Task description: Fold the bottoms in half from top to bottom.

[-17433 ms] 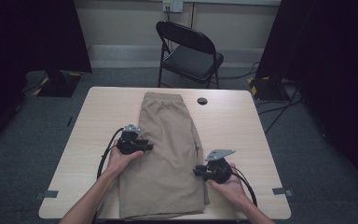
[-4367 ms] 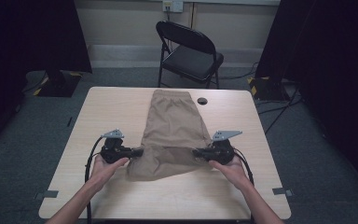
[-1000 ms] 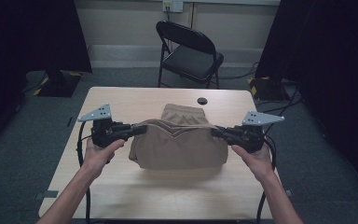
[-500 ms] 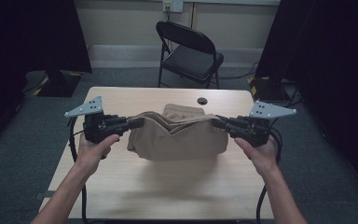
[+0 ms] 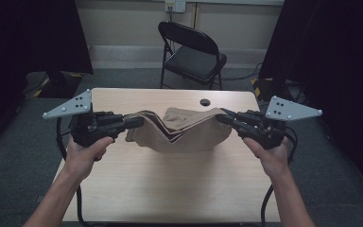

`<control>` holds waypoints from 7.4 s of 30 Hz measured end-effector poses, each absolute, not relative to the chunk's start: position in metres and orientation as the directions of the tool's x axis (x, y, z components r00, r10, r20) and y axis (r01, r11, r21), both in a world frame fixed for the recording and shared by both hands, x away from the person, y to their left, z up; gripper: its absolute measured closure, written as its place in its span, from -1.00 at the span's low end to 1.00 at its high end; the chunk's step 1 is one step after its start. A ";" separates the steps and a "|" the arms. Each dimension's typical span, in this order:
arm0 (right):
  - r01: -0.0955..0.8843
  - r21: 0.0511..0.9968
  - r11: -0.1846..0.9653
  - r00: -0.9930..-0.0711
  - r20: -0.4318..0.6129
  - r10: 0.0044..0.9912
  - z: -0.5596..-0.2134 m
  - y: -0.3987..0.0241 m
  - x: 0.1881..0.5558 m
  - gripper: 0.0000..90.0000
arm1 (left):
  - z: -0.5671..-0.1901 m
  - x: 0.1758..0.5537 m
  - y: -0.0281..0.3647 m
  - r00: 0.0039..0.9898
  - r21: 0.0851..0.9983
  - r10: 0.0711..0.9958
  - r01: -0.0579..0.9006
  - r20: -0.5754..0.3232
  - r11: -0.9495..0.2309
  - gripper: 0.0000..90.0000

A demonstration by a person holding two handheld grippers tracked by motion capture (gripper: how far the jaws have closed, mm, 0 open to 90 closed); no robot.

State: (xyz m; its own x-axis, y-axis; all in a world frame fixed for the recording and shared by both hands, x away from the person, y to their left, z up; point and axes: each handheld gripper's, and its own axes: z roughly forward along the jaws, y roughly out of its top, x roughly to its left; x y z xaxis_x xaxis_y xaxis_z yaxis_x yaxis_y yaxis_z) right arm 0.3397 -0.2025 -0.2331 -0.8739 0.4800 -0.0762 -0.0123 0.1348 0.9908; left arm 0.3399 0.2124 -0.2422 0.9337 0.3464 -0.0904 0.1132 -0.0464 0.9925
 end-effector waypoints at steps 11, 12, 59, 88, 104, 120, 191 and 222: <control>-0.046 0.993 0.112 -0.875 -0.094 0.475 -0.219 -0.204 0.333 0.92 | -0.235 0.345 0.208 0.920 0.990 0.378 0.132 -0.102 -0.056 0.89; -0.034 0.993 0.116 -0.874 -0.086 0.478 -0.222 -0.204 0.336 0.92 | -0.240 0.349 0.206 0.919 0.987 0.377 0.147 -0.114 -0.059 0.89; 0.484 0.861 0.158 -0.631 0.218 0.745 -0.403 -0.206 0.491 0.28 | -0.382 0.539 0.177 0.686 0.832 0.600 0.551 -0.411 -0.060 0.37; 0.553 0.802 0.226 -0.591 0.186 0.785 -0.458 -0.242 0.446 0.04 | -0.457 0.461 0.209 0.726 0.770 0.550 0.601 -0.413 -0.216 0.31; 0.500 0.840 0.212 -0.625 0.180 0.760 -0.442 -0.232 0.464 0.97 | -0.488 0.445 0.188 0.776 0.671 0.544 0.590 -0.319 -0.448 0.72; 0.587 0.784 0.202 -0.505 0.159 0.848 -0.470 -0.204 0.525 0.79 | -0.489 0.436 0.193 0.762 0.660 0.551 0.612 -0.342 -0.436 0.69; 0.491 0.741 0.459 -0.778 0.136 0.614 -0.491 -0.146 0.448 0.74 | -0.491 0.449 0.138 0.783 0.702 0.564 0.556 -0.262 -0.445 0.74; 0.551 0.706 0.444 -0.727 0.146 0.671 -0.491 -0.208 0.440 0.93 | -0.494 0.446 0.188 0.779 0.700 0.574 0.557 -0.253 -0.447 0.97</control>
